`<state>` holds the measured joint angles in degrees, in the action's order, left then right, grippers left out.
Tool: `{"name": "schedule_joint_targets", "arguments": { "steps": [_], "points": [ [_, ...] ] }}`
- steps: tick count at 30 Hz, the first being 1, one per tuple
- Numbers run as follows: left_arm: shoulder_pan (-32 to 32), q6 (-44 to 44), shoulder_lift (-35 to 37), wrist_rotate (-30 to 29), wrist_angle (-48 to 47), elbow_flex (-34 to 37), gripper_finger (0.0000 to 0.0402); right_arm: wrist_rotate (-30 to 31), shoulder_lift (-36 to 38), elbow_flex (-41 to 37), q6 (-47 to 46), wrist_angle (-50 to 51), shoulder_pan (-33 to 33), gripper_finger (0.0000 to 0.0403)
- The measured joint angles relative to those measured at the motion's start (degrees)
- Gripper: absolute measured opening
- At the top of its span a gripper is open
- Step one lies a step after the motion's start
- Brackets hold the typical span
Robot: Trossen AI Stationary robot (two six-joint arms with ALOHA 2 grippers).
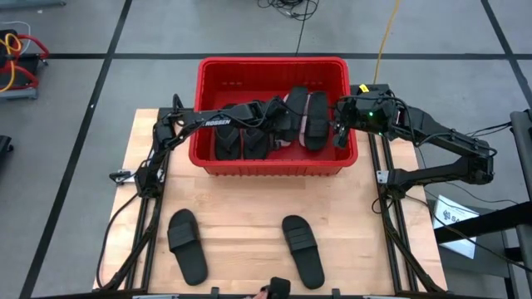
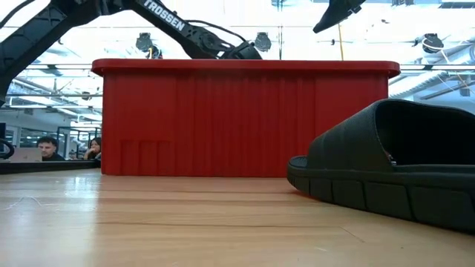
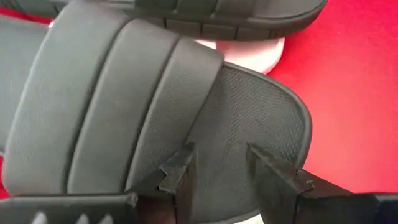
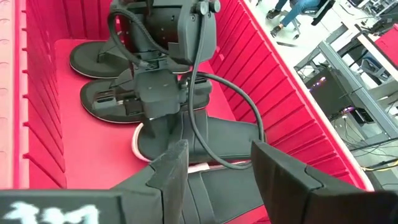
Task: Pick and place slides into bin
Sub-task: Put the black slide into the red bin
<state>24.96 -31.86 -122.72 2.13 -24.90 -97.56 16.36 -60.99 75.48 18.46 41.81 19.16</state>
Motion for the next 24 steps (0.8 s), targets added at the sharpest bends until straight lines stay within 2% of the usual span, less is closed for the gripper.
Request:
{"name": "schedule_joint_targets", "arguments": {
  "steps": [4, 8, 13, 15, 24],
  "points": [
    [0.1, 3.11, -0.01, 1.46, -0.16, 0.0, 0.0147, 0.01, 0.01, 0.0, 0.0, 0.01, 0.0, 0.0167],
    [-0.34, 6.73, -0.19, 7.12, -0.99, 0.0, 0.0147, 0.02, 0.0, 0.0, 0.0, 0.01, 0.0, 0.0167],
    [-1.86, 6.02, -1.44, 8.11, -3.02, 0.13, 0.0147, 0.06, 0.0, 0.0, 0.0, 0.03, 0.0, 0.0167],
    [-2.21, 4.7, -1.31, 10.28, -2.17, 0.03, 0.0147, 0.12, 0.0, 0.0, 0.02, 0.03, 0.02, 0.0167],
    [-2.89, 5.01, -1.29, 8.92, -4.3, -1.85, 0.0147, 0.2, 0.0, 0.0, 0.15, 0.05, 0.02, 0.0167]
  ]
}}
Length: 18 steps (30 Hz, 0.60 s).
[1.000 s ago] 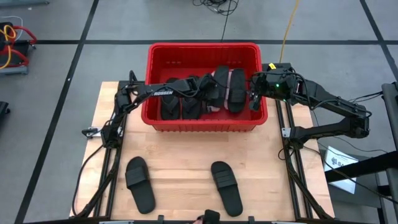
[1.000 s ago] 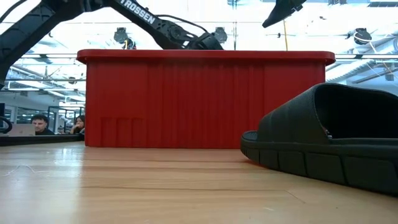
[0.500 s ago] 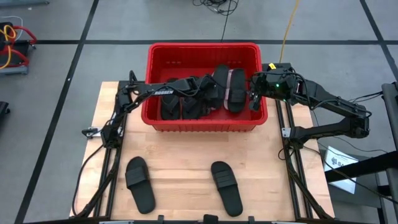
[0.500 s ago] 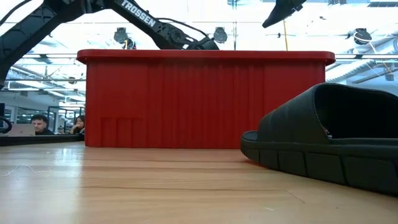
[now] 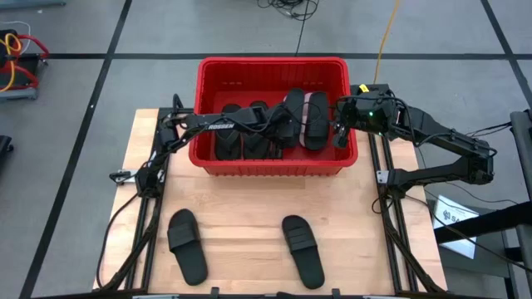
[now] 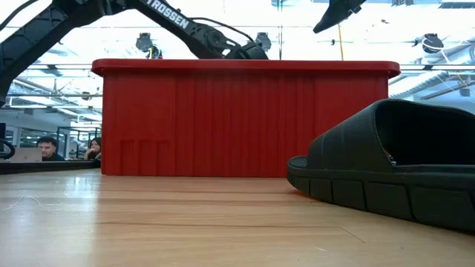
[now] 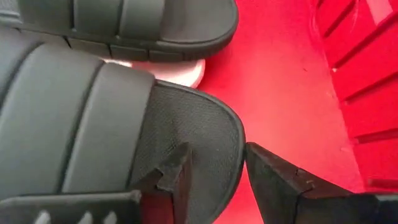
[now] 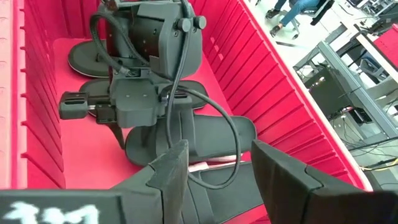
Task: Pick and place slides into bin
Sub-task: Put the black slide into the red bin
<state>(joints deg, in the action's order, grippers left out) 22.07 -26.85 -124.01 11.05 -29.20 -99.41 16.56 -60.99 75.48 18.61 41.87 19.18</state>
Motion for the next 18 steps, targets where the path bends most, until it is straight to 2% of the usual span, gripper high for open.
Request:
{"name": "schedule_joint_targets", "arguments": {
  "steps": [13, 18],
  "points": [
    [-0.4, -1.31, 0.03, -0.91, -18.76, -15.12, 0.0147, 0.02, 0.0, 0.0, 0.04, 0.55, 0.02, 0.0167],
    [-0.76, -1.49, 0.07, -5.91, -27.68, -23.58, 0.0147, -0.09, 0.01, 0.0, 1.42, 0.81, 0.0, 0.0167]
  ]
}}
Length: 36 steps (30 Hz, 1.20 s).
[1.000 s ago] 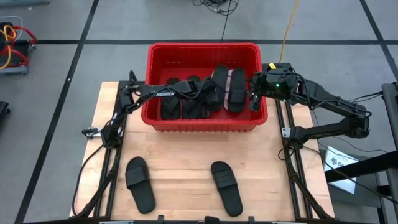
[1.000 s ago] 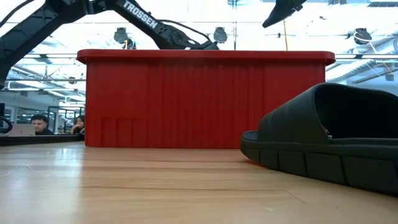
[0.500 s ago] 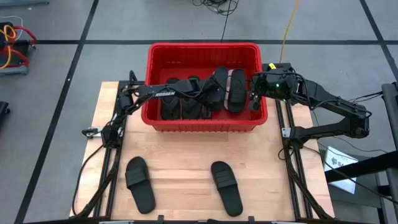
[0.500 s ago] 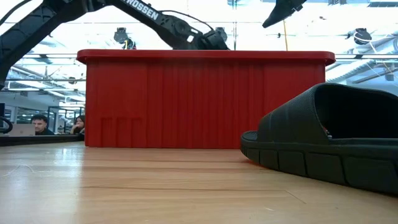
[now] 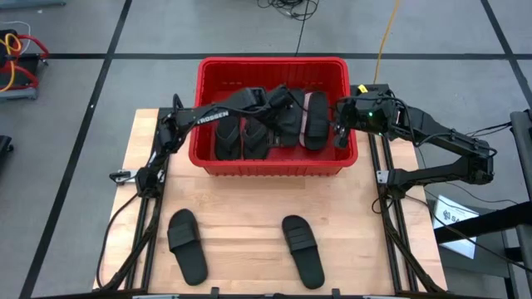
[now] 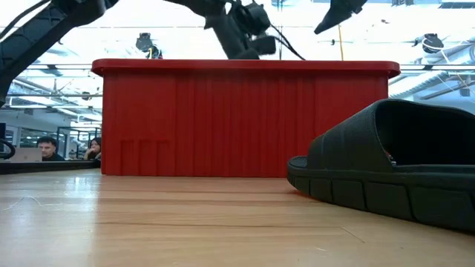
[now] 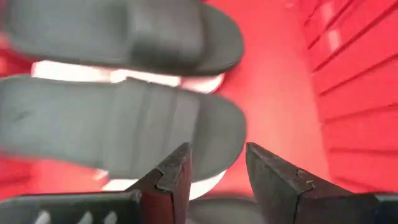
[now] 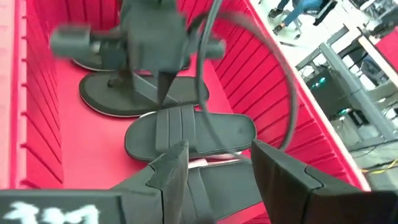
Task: Pick and place slides into bin
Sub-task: Put the black slide into the red bin
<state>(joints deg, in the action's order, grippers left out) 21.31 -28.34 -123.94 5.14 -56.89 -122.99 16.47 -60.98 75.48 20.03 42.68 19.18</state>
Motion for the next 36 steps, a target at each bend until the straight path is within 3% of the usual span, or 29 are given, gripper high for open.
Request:
{"name": "schedule_joint_targets", "arguments": {
  "steps": [8, 16, 22, 28, 36],
  "points": [
    [-3.62, 6.06, 0.22, -14.03, -20.07, -12.11, 0.0147, -0.29, 0.07, 0.0, 3.8, 0.18, -0.15, 0.0167],
    [-9.11, 17.46, 7.13, -17.47, -30.21, -10.17, 0.0147, -13.22, 0.58, 0.0, 6.42, 1.2, -1.18, 0.0166],
    [-14.62, 28.84, 13.69, -22.71, -32.98, -9.89, 0.0147, -13.77, 0.65, 0.0, 8.11, 5.76, -5.75, 0.0167],
    [-23.01, 39.86, 20.67, -27.16, -33.05, -5.31, 0.0147, -13.81, 0.69, 0.0, 6.98, 8.12, -10.71, 0.0167],
    [-37.49, 57.87, 28.23, -28.87, -33.06, 10.64, 0.0147, -16.02, 0.69, 0.0, 1.68, 9.29, -17.61, 0.0167]
  ]
}}
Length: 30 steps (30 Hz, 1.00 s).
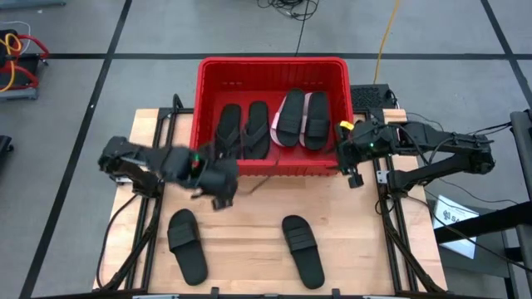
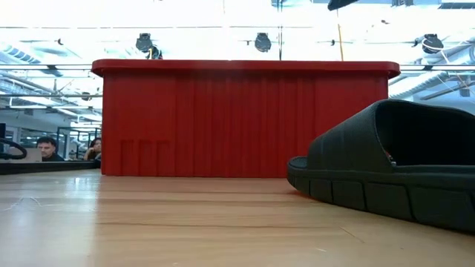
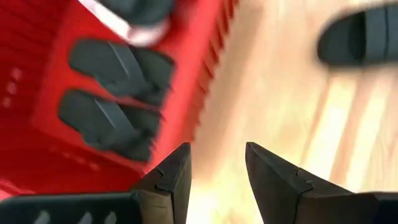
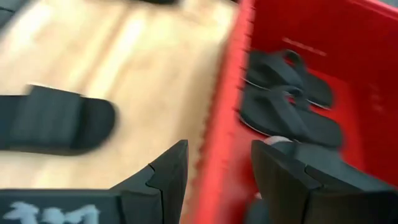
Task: Pick and place slides into bin
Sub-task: Put the black slide into the red bin
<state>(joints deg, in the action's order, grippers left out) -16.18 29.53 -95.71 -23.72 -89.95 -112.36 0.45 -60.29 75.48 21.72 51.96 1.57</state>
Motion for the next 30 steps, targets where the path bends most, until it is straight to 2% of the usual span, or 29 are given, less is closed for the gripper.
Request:
{"name": "schedule_joint_targets", "arguments": {
  "steps": [4, 11, 17, 20, 24, 30],
  "points": [
    [-8.1, 8.02, 1.77, 1.19, -0.2, 8.07, 0.0147, -3.85, -0.06, 0.0, -2.99, -0.16, -3.35, 0.0166],
    [-21.14, 25.14, 1.48, 5.87, 0.28, 16.07, 0.0147, -3.7, -0.07, 0.0, -9.54, -1.07, -8.3, 0.0167],
    [-30.61, 39.06, 1.48, 7.28, 2.96, 22.58, 0.0147, -3.72, -0.42, 0.0, -10.14, -3.49, -10.36, 0.0166],
    [-34.78, 42.53, 1.27, 9.25, 5.86, 26.27, 0.0147, -3.73, -0.37, 0.02, -10.14, -4.15, -10.87, 0.0166],
    [-39.03, 42.97, 1.3, 11.45, 15.19, 32.46, 0.0147, -3.74, -0.37, 0.02, -10.14, -4.04, -11.17, 0.0166],
    [-41.98, 43.75, 1.28, 13.43, 23.91, 40.42, 0.0147, -3.67, -0.37, 0.02, -10.14, -3.98, -11.17, 0.0166]
  ]
}}
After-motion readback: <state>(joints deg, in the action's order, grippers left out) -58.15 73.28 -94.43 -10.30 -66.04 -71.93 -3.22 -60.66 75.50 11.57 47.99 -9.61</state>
